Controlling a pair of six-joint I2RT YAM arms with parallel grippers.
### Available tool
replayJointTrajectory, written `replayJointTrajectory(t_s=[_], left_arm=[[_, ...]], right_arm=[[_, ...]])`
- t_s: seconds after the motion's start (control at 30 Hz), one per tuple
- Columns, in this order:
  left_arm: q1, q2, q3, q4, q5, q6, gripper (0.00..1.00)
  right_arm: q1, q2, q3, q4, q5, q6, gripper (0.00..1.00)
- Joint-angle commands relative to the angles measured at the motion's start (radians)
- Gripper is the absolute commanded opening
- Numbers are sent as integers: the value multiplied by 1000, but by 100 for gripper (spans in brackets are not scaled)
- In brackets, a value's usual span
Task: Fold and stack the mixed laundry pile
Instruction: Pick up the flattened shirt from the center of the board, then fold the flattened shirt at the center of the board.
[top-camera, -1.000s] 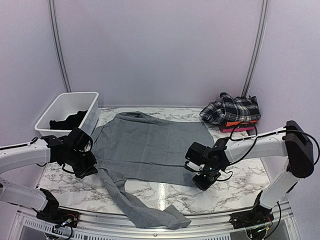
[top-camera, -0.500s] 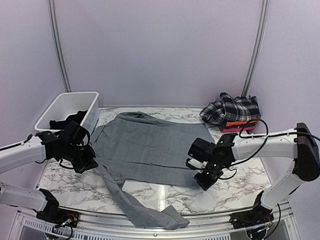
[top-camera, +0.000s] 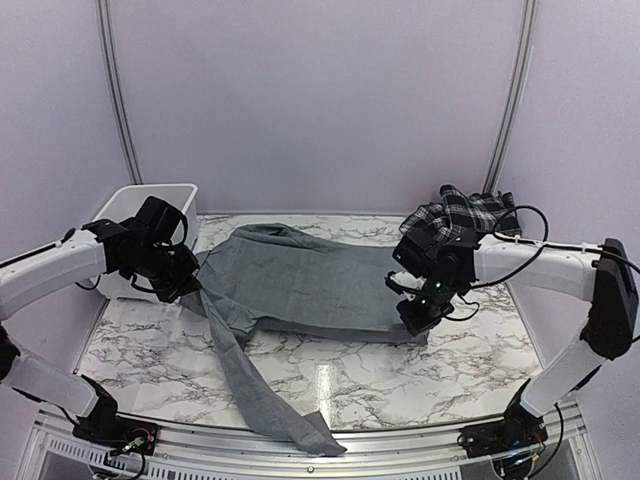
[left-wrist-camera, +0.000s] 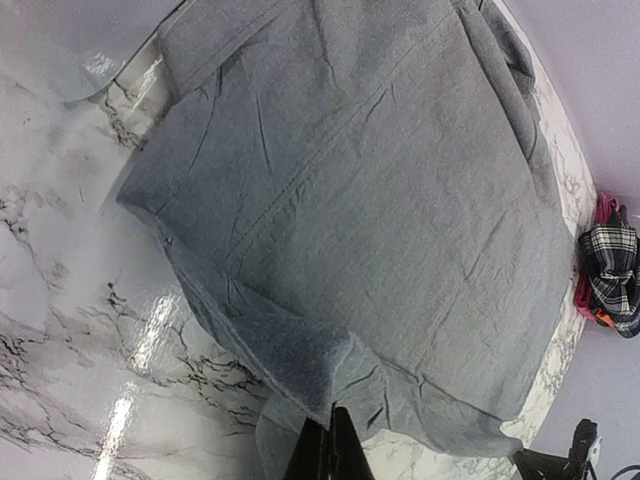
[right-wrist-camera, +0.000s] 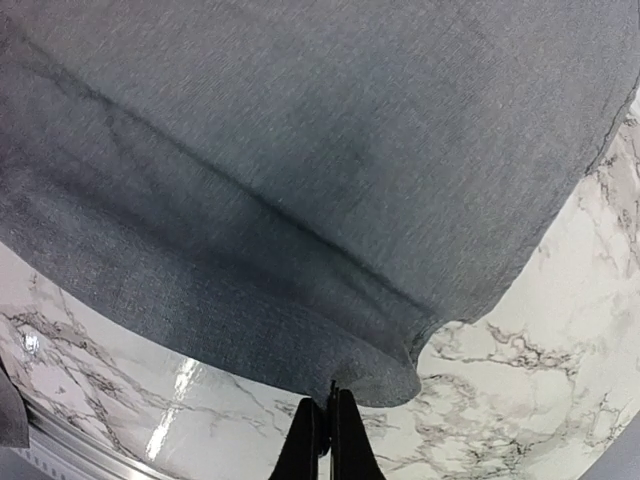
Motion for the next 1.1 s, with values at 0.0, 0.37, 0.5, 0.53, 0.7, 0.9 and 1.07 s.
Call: replayJointTrajectory(t_s=[0.0, 0.37, 0.5, 0.53, 0.7, 0.9, 1.07], left_arm=[[22, 107, 95, -21, -23, 51, 0], [45, 331, 263, 30, -48, 85, 0], [48, 380, 280, 42, -68, 94, 0], [50, 390, 281, 46, -69, 93, 0], [51, 430, 282, 84, -65, 90, 0], [55, 448, 286, 111, -76, 110, 1], [57, 383, 261, 103, -134, 166, 71]], right_arm=[[-81, 71, 78, 4, 1, -81, 0], [-212, 238, 195, 34, -24, -173, 0], [-248, 280, 238, 42, -6, -191, 0], [-252, 291, 250, 42, -1, -193, 0], [-261, 342, 297, 46, 25, -196, 0], [-274, 341, 293, 71, 86, -157, 8], [-277, 298, 317, 32, 146, -126, 48]])
